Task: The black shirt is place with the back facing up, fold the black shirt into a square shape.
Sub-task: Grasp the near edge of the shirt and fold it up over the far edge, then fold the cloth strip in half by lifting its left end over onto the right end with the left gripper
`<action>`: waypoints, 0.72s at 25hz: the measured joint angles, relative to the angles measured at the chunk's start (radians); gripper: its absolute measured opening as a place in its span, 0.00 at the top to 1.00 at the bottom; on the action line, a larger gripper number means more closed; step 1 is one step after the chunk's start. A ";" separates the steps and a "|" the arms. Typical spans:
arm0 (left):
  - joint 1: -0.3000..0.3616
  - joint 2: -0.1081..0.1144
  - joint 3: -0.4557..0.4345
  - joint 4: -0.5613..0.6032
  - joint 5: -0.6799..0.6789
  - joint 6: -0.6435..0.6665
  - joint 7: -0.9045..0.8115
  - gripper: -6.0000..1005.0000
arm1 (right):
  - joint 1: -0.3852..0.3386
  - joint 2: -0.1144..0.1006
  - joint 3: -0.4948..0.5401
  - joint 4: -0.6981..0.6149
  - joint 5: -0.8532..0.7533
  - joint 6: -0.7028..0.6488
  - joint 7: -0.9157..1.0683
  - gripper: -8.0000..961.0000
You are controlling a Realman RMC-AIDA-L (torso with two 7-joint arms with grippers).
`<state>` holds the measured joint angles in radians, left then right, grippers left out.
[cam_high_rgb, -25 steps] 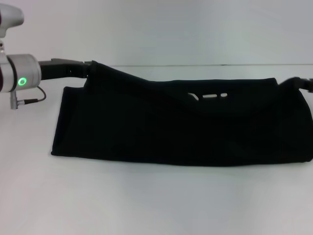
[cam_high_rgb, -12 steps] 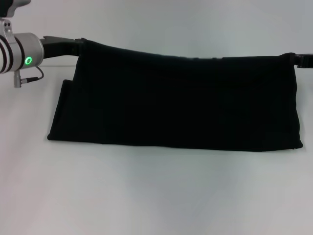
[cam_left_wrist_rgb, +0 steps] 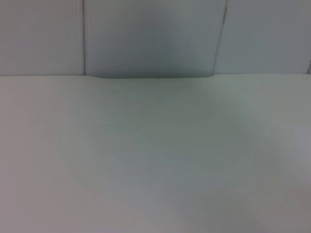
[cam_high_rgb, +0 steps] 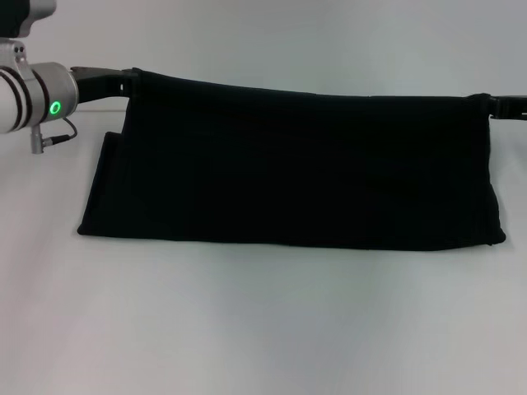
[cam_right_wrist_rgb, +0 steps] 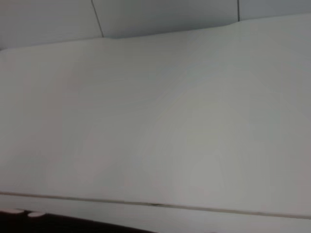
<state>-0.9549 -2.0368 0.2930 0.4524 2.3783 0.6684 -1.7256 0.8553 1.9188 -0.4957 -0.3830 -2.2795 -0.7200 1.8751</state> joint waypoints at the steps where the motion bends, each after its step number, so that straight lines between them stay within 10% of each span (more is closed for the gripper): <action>1: -0.001 -0.004 0.000 -0.004 -0.009 -0.024 0.002 0.98 | 0.000 0.000 0.000 0.000 0.000 0.000 0.000 0.87; 7: -0.001 -0.045 0.000 -0.013 -0.105 -0.186 0.065 0.97 | -0.007 0.016 -0.025 -0.013 0.002 0.043 0.000 0.86; 12: 0.015 -0.051 0.000 -0.005 -0.168 -0.245 0.066 0.80 | -0.020 0.018 -0.024 -0.047 0.002 0.053 0.003 0.64; 18: 0.081 -0.040 0.000 0.055 -0.164 -0.010 0.002 0.53 | -0.049 0.006 -0.004 -0.124 0.021 -0.171 0.019 0.44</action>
<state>-0.8734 -2.0769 0.2931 0.5070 2.2141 0.6588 -1.7238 0.8066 1.9243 -0.4996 -0.5071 -2.2585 -0.8908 1.8942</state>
